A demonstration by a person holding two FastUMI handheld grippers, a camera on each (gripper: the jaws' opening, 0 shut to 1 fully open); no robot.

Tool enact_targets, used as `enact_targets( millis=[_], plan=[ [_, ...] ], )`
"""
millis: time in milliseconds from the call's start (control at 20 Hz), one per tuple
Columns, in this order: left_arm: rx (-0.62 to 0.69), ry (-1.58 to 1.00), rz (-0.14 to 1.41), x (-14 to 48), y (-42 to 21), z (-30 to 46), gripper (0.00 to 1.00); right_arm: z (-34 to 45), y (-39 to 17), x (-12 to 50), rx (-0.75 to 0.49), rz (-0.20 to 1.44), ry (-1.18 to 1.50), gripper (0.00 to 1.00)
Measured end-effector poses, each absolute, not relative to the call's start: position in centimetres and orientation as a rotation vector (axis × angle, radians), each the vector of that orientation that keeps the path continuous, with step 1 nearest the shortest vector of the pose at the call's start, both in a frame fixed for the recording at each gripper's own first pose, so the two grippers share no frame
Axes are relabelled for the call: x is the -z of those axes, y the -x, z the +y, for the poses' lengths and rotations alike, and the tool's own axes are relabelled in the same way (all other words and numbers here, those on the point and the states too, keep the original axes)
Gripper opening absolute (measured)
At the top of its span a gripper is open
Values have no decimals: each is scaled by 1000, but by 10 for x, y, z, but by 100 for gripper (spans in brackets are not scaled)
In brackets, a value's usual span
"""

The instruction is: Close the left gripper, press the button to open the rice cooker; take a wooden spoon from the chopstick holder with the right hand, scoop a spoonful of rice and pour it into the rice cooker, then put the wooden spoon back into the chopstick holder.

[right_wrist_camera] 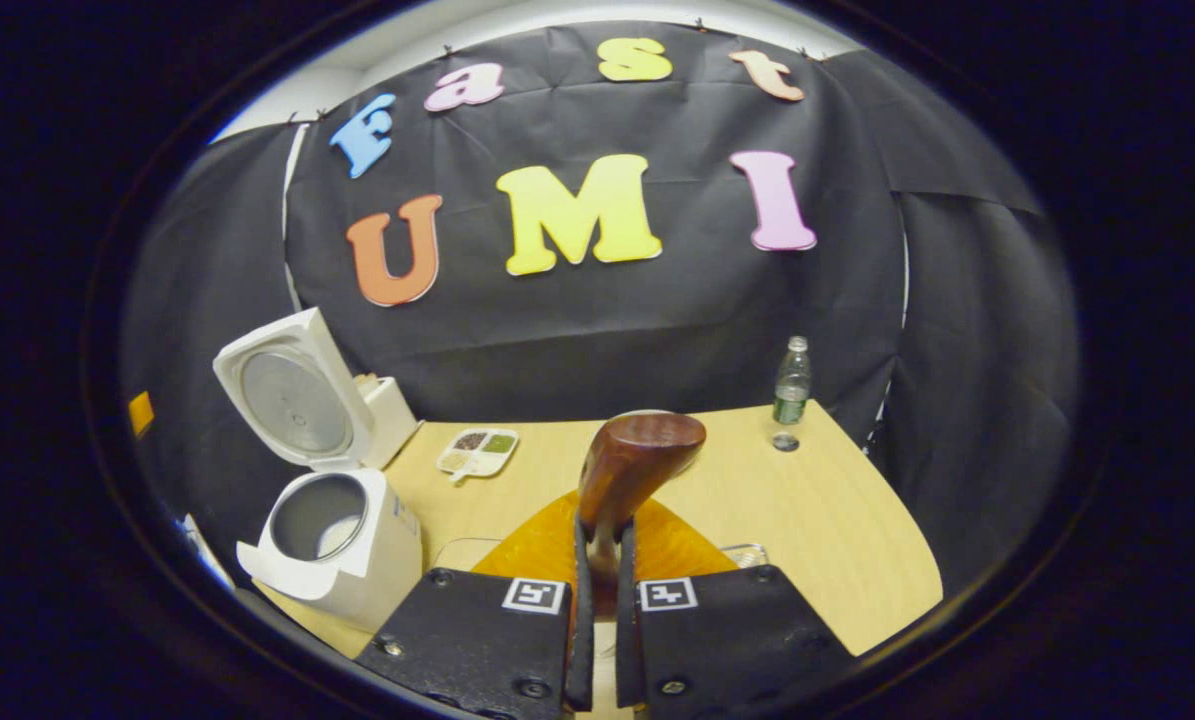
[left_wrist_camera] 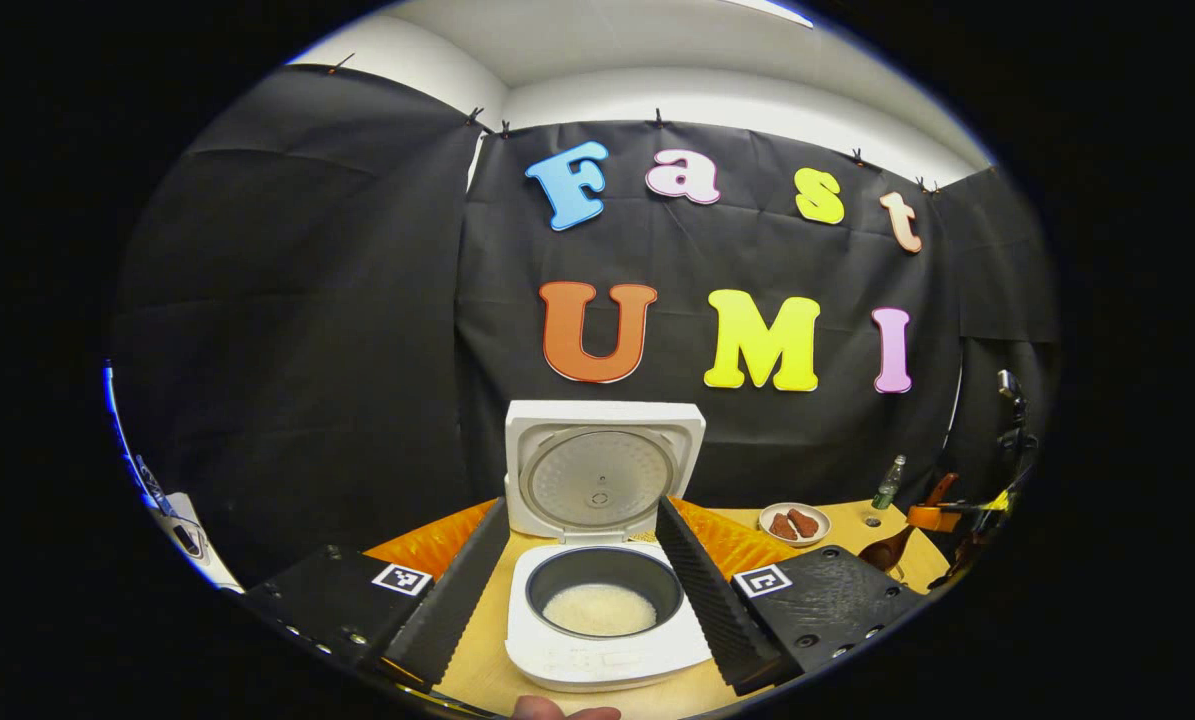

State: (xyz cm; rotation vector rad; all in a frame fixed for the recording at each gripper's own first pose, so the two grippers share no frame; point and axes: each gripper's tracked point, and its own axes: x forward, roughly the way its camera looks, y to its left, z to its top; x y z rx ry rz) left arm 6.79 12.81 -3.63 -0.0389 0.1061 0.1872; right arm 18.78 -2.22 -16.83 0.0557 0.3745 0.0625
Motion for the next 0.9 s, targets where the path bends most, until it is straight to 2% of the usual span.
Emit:
enact_targets(
  millis=[250,650,750,900],
  plan=[
    [-215,58,142,41,-54,156,94,11,-209,230,-50,392,111,14],
    [-258,45,227,63,-41,187,94,23,-240,282,5,379,282,14],
    [-260,45,236,65,-42,192,94,36,-246,286,-21,382,270,14],
    [-260,51,234,63,-44,195,94,68,-242,296,-131,430,161,14]
  ],
)
